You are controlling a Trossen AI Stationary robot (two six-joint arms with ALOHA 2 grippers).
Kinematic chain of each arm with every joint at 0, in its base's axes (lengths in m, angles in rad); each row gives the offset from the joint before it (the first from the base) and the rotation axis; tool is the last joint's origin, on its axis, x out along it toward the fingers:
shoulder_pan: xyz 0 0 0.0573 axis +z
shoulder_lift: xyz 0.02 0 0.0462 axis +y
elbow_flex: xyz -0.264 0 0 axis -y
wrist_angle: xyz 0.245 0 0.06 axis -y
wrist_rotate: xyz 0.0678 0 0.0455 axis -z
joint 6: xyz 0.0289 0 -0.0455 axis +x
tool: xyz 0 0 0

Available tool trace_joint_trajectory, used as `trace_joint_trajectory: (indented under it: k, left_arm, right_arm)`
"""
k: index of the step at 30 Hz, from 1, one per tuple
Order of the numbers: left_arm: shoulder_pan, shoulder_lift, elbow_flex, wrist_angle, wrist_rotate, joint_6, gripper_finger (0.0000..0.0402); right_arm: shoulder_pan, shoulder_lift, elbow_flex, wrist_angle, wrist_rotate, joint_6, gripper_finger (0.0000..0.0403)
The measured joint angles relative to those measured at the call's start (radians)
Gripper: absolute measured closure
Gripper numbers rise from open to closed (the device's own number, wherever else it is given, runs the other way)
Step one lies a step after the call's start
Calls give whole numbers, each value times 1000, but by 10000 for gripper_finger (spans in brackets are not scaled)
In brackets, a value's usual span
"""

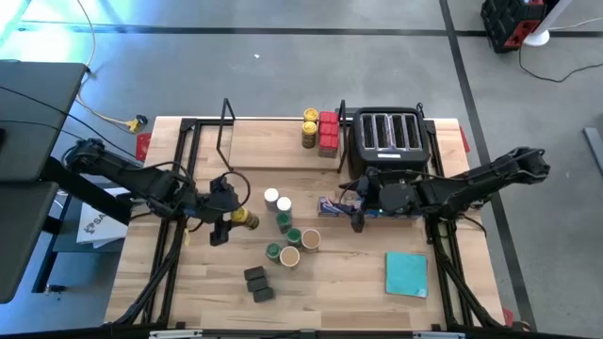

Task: Shelf spices
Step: Put the yellow seasoning can on the shelf aligned with the other yellow seasoning cans

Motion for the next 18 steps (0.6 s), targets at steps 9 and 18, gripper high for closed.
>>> trace_joint_trajectory:
  k: [9, 18]
  left_arm:
    - [287, 13, 0, 227, 140, 370, 171]
    - [574, 152, 11, 469, 341, 654, 171]
  right_arm:
    - [44, 1, 0, -11, 56, 14, 121]
    - [34, 1, 0, -15, 54, 18, 121]
